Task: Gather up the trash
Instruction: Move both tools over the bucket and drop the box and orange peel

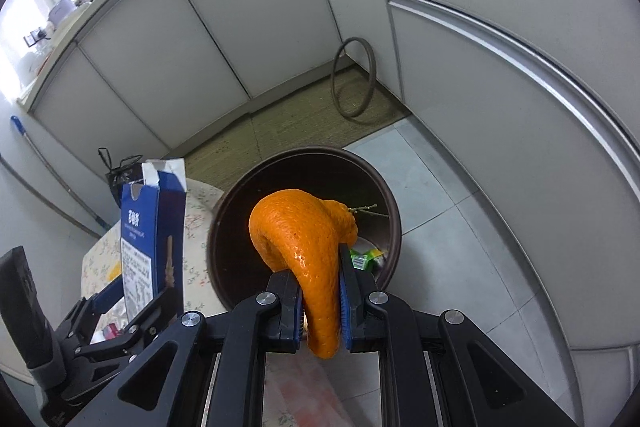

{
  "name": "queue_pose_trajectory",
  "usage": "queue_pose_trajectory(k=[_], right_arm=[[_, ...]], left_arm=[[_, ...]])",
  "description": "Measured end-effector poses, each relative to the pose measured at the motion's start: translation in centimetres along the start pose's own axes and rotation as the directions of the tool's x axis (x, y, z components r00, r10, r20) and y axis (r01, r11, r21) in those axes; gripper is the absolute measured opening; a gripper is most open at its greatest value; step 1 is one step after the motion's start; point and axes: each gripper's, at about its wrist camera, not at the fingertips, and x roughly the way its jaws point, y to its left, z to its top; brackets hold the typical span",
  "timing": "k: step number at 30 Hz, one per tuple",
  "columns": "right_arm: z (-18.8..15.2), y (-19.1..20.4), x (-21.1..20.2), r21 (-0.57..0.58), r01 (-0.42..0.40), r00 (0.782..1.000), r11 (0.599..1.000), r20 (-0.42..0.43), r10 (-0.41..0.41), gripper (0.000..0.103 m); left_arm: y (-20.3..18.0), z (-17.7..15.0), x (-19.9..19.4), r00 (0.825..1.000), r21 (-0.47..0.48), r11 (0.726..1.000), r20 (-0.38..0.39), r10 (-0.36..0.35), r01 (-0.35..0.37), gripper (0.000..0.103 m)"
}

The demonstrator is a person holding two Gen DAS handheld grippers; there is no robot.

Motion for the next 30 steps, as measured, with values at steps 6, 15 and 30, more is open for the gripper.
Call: queue_pose_trajectory(k=[6,15,30], right_arm=[[0.2,-1.4,2.2,0.029,0.017,0.999,0.999,-0.029,-0.016,0.015],[0.3,-1.9,3.6,0.050,0.028,0.998,0.998,-0.050,-0.025,0.015],[0.3,-1.5,4.4,0.063,0.035,0.997,0.997,-0.069,-0.030,0.022]], left_arm=[[-1.3,0.9,3.6,1.000,0.004,1.000,-0.018,-0.009,0.009,0.098],[-2.6,0.9,5.0,1.000,0.048,0.999,-0.024,-0.006,0.007,0.101],[-0.8,0.6,1.4,1.000,0.043,0.999,0.014,0.015,-0.015,0.103]])
